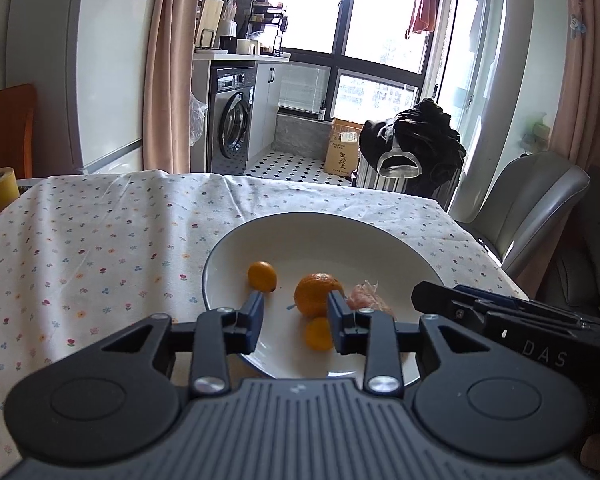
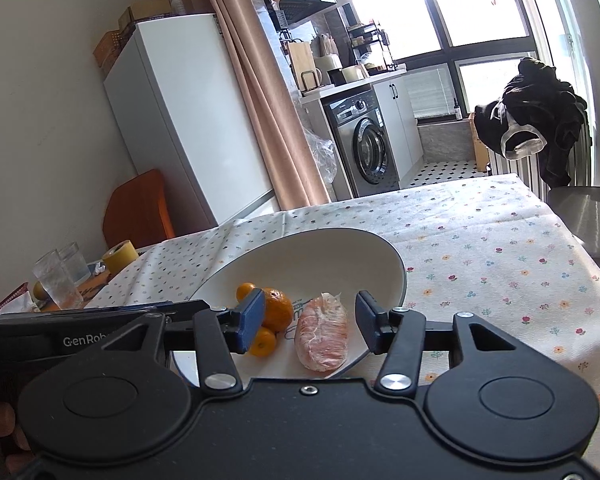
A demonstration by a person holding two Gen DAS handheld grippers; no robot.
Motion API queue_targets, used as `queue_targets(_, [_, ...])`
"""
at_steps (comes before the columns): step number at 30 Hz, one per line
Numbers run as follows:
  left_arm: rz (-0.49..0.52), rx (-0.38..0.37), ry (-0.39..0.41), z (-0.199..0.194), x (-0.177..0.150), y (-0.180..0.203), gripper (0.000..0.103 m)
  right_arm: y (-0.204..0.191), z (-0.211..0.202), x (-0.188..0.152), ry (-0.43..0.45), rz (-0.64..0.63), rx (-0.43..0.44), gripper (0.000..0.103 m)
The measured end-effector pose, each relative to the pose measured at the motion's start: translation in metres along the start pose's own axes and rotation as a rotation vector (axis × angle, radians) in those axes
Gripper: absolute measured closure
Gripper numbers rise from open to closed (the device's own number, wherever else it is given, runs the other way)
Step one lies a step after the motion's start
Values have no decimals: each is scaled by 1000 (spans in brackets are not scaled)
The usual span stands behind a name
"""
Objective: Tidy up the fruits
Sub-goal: 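Carry both oranges into the white bowl and open both tools, then withdraw both tools from the bowl toward the remaining fruit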
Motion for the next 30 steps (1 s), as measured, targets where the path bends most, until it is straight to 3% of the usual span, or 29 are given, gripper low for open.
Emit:
queue_targets(5, [-8,45,7,-14,0,-18,62,-5,-1,-1,0,-11,16,52])
queue_targets(7, [-15,58,8,-21,0,-24,53,-7,-1,-2,-3,-14,20,52])
queue_targets(16, [-25,93,34,-53,-1,-47,34,-29,-8,-2,-21,-28,67,47])
queue_targets(30, [-53,118,50,-83,-10,-75,30,-61,-26,-7,-37,-85,101,42])
Point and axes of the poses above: each gripper's, at about its wrist camera, not at the fingertips, and z roughly the way its jaws point, y to its right, x to its top, the point moved 10 cm from there along z, roughly the way its jaws point, and after that the axes turned 4 degrees about y, right-handed, at the moved point
